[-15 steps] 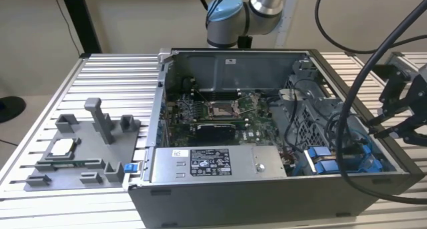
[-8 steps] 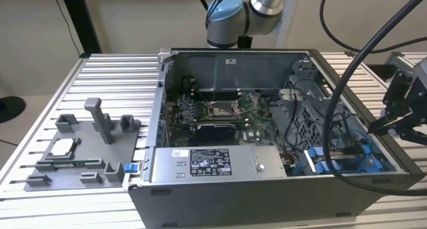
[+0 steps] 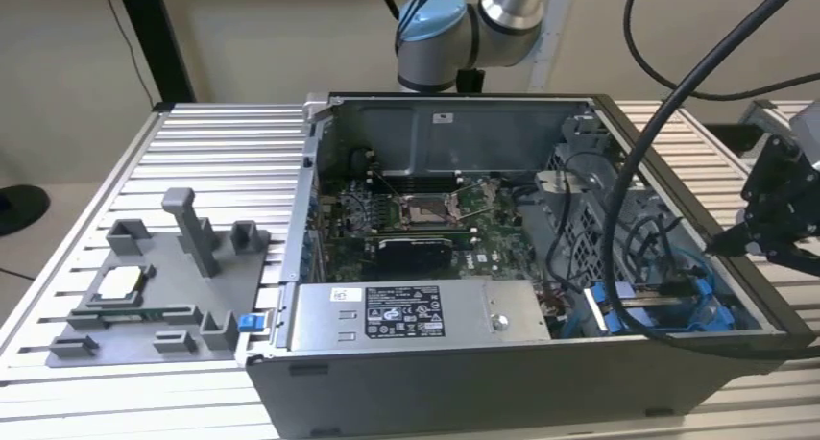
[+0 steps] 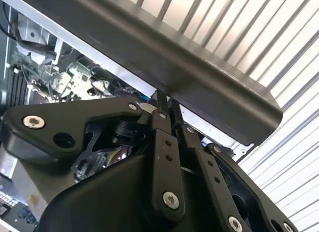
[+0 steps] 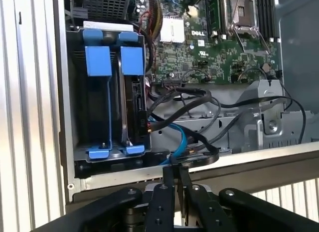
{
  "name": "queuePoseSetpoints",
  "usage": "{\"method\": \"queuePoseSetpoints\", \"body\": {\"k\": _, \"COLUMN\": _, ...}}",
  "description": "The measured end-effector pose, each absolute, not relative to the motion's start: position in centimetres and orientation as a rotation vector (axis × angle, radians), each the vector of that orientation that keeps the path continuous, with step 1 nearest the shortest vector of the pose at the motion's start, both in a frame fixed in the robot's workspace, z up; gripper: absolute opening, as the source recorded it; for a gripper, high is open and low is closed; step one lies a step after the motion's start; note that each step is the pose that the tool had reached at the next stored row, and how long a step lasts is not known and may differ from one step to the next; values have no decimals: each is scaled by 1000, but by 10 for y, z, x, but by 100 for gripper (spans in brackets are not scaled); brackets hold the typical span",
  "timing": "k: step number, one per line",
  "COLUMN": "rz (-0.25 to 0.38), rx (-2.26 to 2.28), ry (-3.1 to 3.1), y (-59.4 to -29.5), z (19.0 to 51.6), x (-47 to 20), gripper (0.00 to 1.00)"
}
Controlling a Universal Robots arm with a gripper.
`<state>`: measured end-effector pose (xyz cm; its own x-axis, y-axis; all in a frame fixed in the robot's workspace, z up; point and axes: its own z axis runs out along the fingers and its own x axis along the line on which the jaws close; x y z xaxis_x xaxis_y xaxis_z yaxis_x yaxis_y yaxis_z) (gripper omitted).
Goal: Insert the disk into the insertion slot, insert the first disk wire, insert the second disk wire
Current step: 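Insert the second disk wire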
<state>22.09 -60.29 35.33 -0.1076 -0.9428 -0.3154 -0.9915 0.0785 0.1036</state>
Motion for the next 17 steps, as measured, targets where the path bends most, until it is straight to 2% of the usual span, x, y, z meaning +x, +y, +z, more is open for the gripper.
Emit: {"method": "queuePoseSetpoints", "body": {"k": 17, "rz": 446, "rx": -1943, "ry": 2195, "y": -603, "z": 377, "x": 196, "gripper": 0}}
